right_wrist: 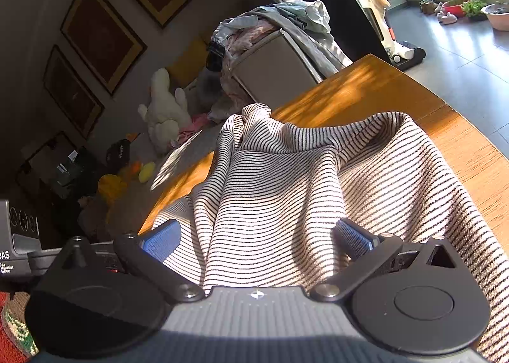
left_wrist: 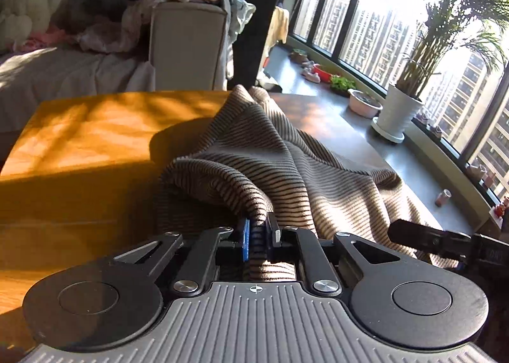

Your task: Fold clothes

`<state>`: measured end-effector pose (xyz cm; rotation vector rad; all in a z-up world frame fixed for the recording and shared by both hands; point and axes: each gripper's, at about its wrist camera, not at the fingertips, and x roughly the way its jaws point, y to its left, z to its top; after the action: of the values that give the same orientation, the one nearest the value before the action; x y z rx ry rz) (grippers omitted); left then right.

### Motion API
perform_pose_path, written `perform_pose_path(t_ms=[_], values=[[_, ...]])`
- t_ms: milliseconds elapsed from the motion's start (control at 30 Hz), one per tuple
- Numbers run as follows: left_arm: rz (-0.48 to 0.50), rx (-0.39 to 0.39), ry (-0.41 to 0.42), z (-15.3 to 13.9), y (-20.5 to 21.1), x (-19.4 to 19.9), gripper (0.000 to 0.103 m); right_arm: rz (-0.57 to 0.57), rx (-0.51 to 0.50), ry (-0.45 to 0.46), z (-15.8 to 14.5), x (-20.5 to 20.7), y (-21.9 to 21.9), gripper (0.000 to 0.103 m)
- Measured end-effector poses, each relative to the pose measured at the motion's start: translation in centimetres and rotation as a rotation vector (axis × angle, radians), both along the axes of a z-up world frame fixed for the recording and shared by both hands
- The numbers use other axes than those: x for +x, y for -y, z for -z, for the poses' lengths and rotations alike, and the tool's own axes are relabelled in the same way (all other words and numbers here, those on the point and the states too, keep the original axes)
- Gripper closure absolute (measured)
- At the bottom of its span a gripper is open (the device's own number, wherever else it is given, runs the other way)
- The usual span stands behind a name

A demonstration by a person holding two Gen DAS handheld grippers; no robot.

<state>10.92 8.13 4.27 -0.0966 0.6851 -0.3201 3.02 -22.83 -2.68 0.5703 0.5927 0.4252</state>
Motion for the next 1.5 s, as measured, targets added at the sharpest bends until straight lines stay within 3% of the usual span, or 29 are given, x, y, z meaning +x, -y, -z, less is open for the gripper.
perform_pose_path(t_ms=[33, 200, 333, 400, 600, 700, 767, 833, 867, 900, 967, 1067, 1133, 1233, 1300, 1367, 1400, 1467, 1500], values=[[-0.041, 0.013, 0.043, -0.9, -0.9, 0.8, 0.093, 0.003, -0.002, 0.0, 0.0, -0.1, 0.0, 0.0], [-0.189, 0.054, 0.069, -2.0, -5.4, 5.5, 0.093, -0.02, -0.094, -0.027, -0.7, 0.5, -1.2, 0.0], [-0.209, 0.064, 0.008, 0.1, -7.3, 7.8, 0.092, -0.098, -0.221, -0.108, -2.0, 2.1, -2.6, 0.0], [-0.212, 0.029, -0.02, 1.0, -8.1, 7.9, 0.092, -0.147, -0.32, -0.137, -3.2, 3.1, -3.7, 0.0], [-0.188, -0.011, -0.033, 1.7, -10.2, 8.4, 0.092, -0.105, -0.583, -0.018, -4.7, 7.4, -10.2, 0.035], [-0.195, -0.026, -0.042, 2.1, -11.1, 8.5, 0.092, -0.083, -0.713, 0.042, -5.5, 9.5, -13.4, 0.035], [-0.202, -0.034, -0.05, 2.4, -11.8, 8.5, 0.091, -0.117, -0.787, 0.016, -3.9, 11.0, -15.2, 0.035], [-0.221, -0.038, -0.06, 2.7, -12.6, 8.4, 0.091, -0.143, -0.9, 0.049, -2.9, 11.5, -16.1, 0.067], [-0.228, -0.04, -0.064, 2.9, -13.0, 8.4, 0.091, -0.155, -0.943, 0.078, -2.8, 11.5, -16.3, 0.077], [-0.235, -0.042, -0.069, 3.0, -13.4, 8.4, 0.091, -0.159, -0.971, 0.103, -3.5, 11.7, -15.9, 0.095], [-0.242, -0.038, -0.069, 3.1, -13.9, 8.6, 0.091, -0.128, -1.012, 0.167, -5.2, 12.3, -14.3, 0.096], [-0.26, -0.018, -0.07, 3.1, -14.1, 9.0, 0.09, 0.035, -1.081, 0.235, -6.7, 15.6, -11.1, 0.096], [-0.261, -0.006, -0.071, 3.0, -14.0, 9.1, 0.09, 0.095, -1.049, 0.188, -6.2, 18.8, -8.6, 0.096], [-0.255, 0.014, -0.068, 2.6, -13.4, 8.9, 0.088, 0.092, -0.967, 0.035, -3.0, 22.5, -6.0, 0.093], [-0.25, 0.027, -0.066, 2.4, -13.0, 8.7, 0.083, 0.091, -0.973, 0.048, -1.7, 22.5, -5.8, 0.088], [-0.251, 0.031, -0.046, 1.3, -12.7, 8.2, 0.073, 0.104, -0.963, 0.071, -1.5, 22.0, -5.6, 0.086], [-0.248, 0.021, -0.03, 0.6, -12.6, 7.8, 0.068, 0.108, -0.945, 0.082, -2.1, 21.5, -5.3, 0.08], [-0.244, -0.002, 0.005, -0.7, -12.2, 7.1, 0.047, 0.114, -0.927, 0.108, -3.2, 20.4, -4.8, 0.072], [-0.243, -0.016, 0.025, -1.4, -12.0, 6.7, 0.044, 0.114, -0.93, 0.135, -4.1, 19.4, -4.6, 0.065]])
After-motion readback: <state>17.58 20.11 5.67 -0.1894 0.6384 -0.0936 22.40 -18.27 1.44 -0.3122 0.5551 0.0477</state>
